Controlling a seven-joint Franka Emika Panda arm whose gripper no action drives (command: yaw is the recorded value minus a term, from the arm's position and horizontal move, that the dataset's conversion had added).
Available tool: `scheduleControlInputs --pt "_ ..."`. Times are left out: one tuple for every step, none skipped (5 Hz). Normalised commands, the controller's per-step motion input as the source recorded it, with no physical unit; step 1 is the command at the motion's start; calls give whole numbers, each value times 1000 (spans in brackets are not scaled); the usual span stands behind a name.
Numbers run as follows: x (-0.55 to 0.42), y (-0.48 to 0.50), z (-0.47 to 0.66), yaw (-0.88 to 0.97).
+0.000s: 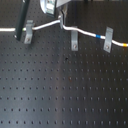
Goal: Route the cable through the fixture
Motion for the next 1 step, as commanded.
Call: scheduleControlInputs --pt "-173 -268 82 -323"
